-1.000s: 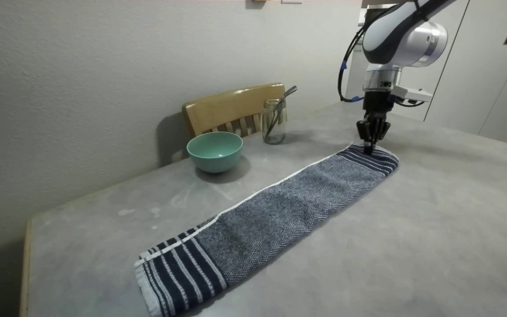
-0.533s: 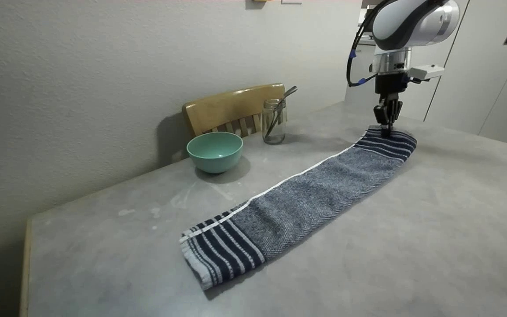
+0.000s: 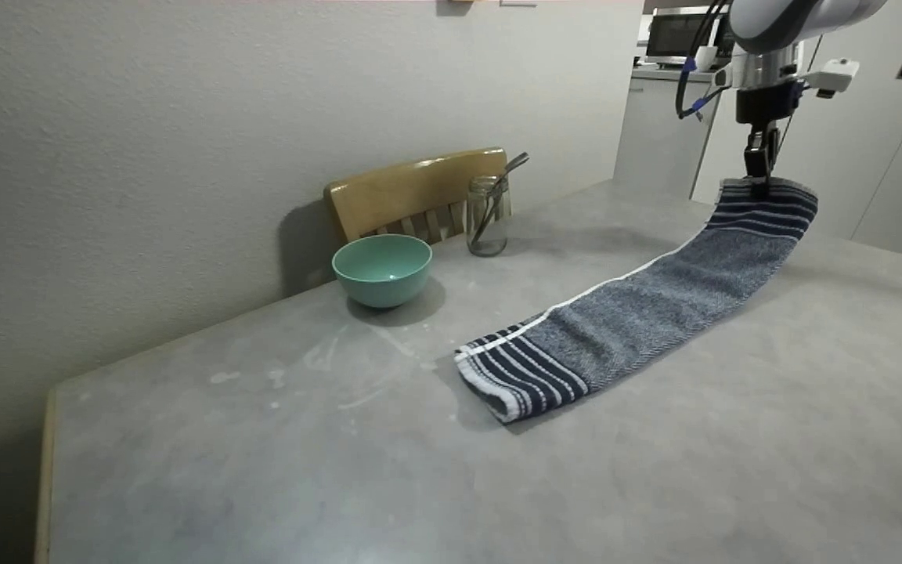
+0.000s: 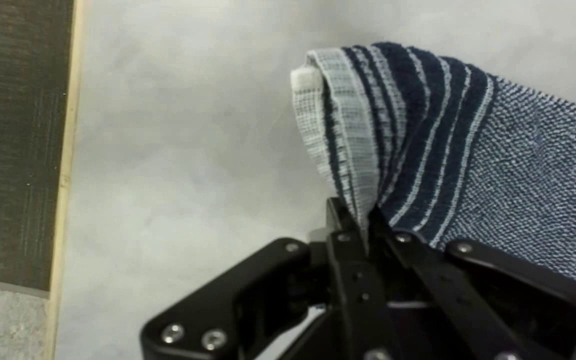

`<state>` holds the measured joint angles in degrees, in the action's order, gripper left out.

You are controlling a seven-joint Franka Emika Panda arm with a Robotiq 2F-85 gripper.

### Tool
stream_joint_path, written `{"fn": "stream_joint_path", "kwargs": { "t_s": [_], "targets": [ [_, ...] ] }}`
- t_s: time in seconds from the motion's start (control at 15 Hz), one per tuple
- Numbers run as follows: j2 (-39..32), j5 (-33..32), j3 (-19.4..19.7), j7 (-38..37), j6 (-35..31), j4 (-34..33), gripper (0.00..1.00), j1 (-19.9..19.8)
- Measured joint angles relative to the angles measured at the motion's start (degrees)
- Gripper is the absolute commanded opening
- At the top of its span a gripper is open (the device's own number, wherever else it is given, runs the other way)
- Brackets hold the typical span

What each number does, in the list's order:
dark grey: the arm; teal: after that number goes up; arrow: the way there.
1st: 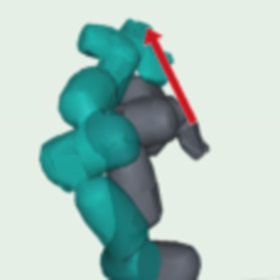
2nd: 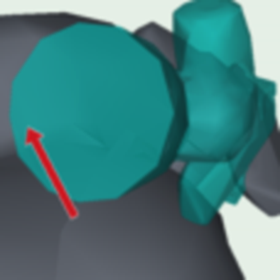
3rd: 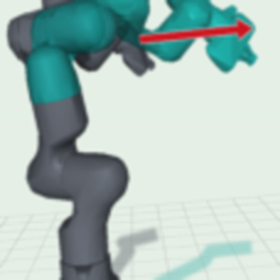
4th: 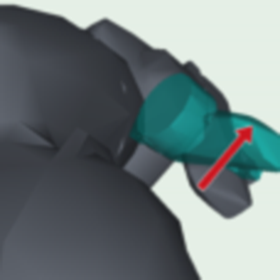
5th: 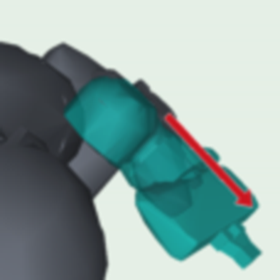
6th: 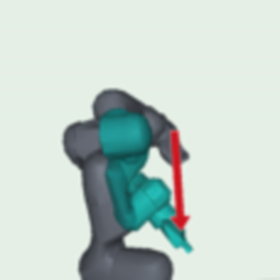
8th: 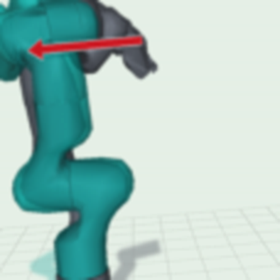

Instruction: Fold the towel in half from right to left

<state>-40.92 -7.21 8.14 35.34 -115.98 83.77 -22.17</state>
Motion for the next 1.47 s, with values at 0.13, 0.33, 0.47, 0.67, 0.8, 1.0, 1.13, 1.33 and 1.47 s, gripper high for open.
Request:
{"fn": "stream_joint_path", "kwargs": {
  "t_s": [0.13, 0.33, 0.47, 0.67, 0.8, 1.0, 1.13, 1.33, 1.47],
  "targets": [
    [1.1, -0.8, 0.5, 3.1, 0.0, 0.3, 0.02, -1.2],
    [3.3, -1.0, 0.1, 5.8, 0.0, 1.3, 0.02, -1.3],
    [4.8, -0.8, -1.0, 6.3, 0.0, 2.4, 0.02, -0.5],
    [7.3, -0.2, -3.3, 6.2, 2.4, 4.2, 0.02, 1.7],
    [9.0, 0.7, -4.8, 6.1, 5.4, 5.3, 0.02, 3.8],
    [11.0, 2.6, -6.7, 4.9, 9.5, 6.6, 0.02, 7.1],
    [11.8, 4.4, -7.7, 3.5, 11.4, 7.1, 0.02, 9.1],
    [12.0, 6.7, -9.2, 1.5, 13.0, 7.2, 0.02, 11.4],
    [12.0, 7.7, -10.0, 0.5, 13.4, 7.2, 0.02, 12.8]
  ]
}}
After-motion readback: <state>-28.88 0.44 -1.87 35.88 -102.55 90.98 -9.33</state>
